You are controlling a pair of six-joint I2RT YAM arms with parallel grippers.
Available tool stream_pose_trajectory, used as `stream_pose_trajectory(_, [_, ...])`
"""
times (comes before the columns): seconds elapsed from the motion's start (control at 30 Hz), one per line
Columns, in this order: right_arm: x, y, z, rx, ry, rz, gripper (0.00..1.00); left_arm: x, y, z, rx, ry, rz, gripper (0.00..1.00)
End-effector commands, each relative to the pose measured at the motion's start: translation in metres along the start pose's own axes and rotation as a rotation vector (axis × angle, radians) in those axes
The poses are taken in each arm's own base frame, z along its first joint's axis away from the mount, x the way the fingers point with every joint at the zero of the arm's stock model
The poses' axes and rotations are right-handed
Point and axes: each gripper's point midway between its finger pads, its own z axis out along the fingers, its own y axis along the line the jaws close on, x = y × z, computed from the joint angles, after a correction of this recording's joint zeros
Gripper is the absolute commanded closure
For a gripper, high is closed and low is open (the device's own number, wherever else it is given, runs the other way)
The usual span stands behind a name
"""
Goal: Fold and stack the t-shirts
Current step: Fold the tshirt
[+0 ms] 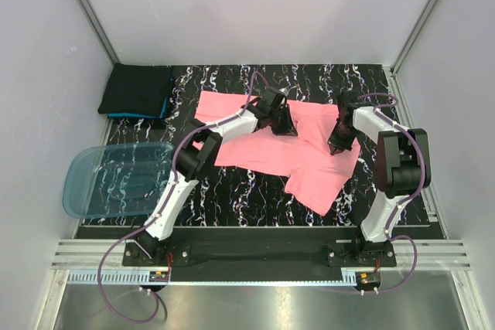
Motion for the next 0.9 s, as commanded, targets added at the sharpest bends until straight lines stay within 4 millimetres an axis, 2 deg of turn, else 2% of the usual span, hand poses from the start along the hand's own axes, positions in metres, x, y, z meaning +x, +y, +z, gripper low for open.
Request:
stream_pose_trajectory(0.0, [-0.015,0.005,-0.022,-0.018,-0.068,-0.014,1.00,-0.020,-0.022,-0.009,0.032,-0.051,0.049,1.00])
stream_pose_trajectory(0.1, [-0.015,0.001,-0.024,-0.003,-0.073,-0.014,1.00,-0.026,-0.022,-0.021,-0.002,-0.068,0.063,1.00])
stream_pose_trajectory(0.23, [-0.013,-0.001,-0.025,0.002,-0.070,-0.013,1.00,-0.026,-0.012,-0.026,-0.062,-0.064,0.066,1.00])
stream_pose_trajectory(0.47, [-0.007,-0.004,-0.021,0.008,-0.058,-0.009,1.00,-0.018,-0.003,-0.021,-0.069,-0.035,0.053,0.98])
stream_pose_trajectory(0.5, [-0.006,-0.004,-0.020,0.008,-0.055,-0.013,1.00,-0.016,-0.004,-0.020,-0.063,-0.027,0.055,0.85])
stream_pose_trajectory(0.53, [-0.005,-0.001,-0.019,-0.004,-0.048,-0.013,0.99,-0.017,-0.004,-0.020,-0.059,-0.027,0.055,0.78])
stream_pose_trajectory(0.57, [-0.005,0.000,-0.019,-0.013,-0.046,-0.016,0.90,-0.018,-0.008,-0.022,-0.048,-0.030,0.058,0.71])
stream_pose_trajectory(0.63, [-0.002,0.000,-0.021,-0.016,-0.031,-0.021,0.80,-0.015,-0.016,-0.028,-0.017,-0.011,0.055,0.62])
stream_pose_trajectory(0.67, [-0.007,0.003,-0.027,-0.023,-0.039,-0.025,0.75,-0.020,-0.032,-0.041,0.018,-0.024,0.066,0.61])
stream_pose_trajectory(0.7, [-0.009,0.003,-0.033,-0.021,-0.044,-0.028,0.66,-0.023,-0.039,-0.049,0.036,-0.030,0.079,0.60])
stream_pose_trajectory(0.73, [-0.012,0.003,-0.048,-0.028,-0.060,-0.025,0.65,-0.023,-0.042,-0.060,0.029,-0.029,0.090,0.57])
stream_pose_trajectory(0.77, [-0.011,0.004,-0.055,-0.039,-0.063,-0.023,0.62,-0.031,-0.052,-0.081,0.030,-0.056,0.140,0.55])
stream_pose_trajectory(0.83, [0.003,0.004,-0.070,-0.073,-0.028,-0.001,0.60,-0.024,-0.031,-0.107,-0.082,-0.044,0.151,0.53])
stream_pose_trajectory(0.87, [0.011,0.003,-0.073,-0.073,-0.019,0.002,0.60,-0.030,-0.039,-0.140,-0.083,-0.088,0.190,0.53])
